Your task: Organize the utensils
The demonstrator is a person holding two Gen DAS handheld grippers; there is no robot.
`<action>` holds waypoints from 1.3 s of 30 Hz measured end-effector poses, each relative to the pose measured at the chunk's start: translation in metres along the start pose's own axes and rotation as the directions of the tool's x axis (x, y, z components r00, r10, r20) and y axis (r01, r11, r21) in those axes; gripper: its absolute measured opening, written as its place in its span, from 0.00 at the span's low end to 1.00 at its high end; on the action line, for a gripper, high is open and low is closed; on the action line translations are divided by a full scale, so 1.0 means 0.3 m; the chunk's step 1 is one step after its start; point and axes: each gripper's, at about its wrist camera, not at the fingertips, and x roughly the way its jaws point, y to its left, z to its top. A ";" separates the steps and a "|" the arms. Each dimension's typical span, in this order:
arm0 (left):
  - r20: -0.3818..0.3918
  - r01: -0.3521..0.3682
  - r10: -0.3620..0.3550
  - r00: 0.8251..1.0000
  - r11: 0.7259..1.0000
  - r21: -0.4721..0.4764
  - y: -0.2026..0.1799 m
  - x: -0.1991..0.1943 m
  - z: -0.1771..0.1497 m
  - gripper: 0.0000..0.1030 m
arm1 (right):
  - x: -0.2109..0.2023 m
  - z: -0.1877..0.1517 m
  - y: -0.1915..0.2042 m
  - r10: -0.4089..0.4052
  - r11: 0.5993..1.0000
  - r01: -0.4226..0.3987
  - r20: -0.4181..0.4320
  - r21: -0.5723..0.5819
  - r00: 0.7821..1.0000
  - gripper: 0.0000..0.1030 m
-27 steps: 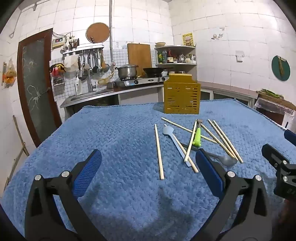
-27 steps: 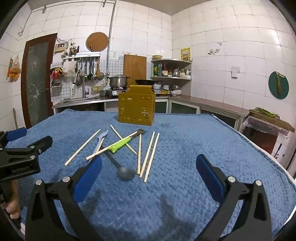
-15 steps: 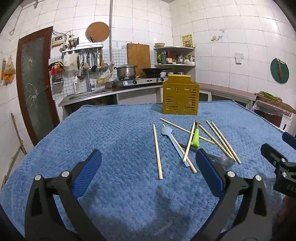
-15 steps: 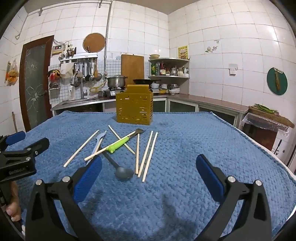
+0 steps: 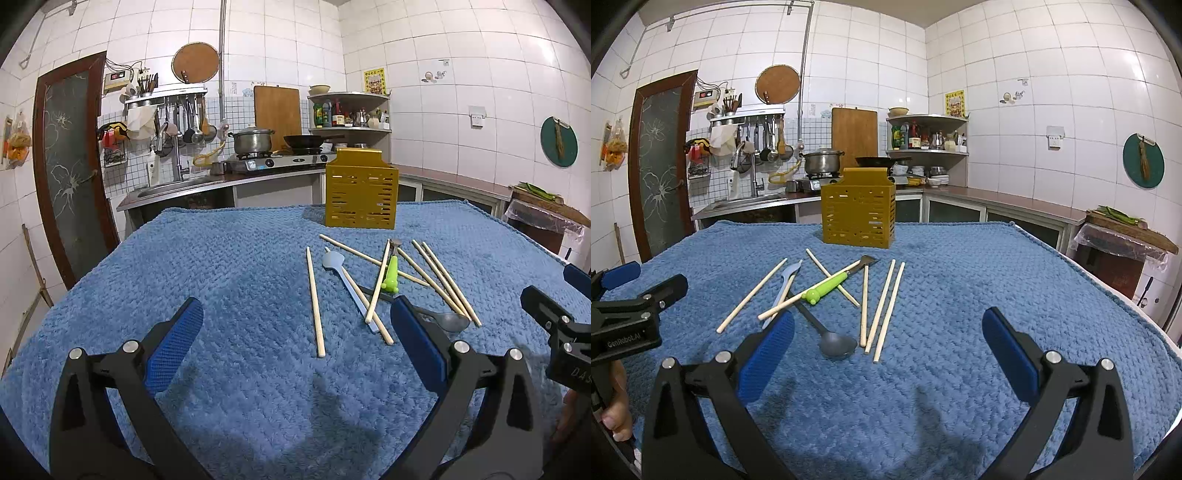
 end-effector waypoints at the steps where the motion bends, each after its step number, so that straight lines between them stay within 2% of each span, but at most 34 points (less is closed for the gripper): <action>1: 0.000 -0.002 0.002 1.000 1.000 -0.001 0.002 0.005 -0.002 0.95 | 0.000 0.000 -0.002 0.000 1.000 0.000 0.002 0.000 1.000 0.96; 39: 0.001 -0.001 0.001 1.000 1.000 -0.003 0.014 0.019 -0.017 0.95 | 0.008 0.001 -0.003 -0.003 1.000 0.003 0.004 0.000 1.000 0.96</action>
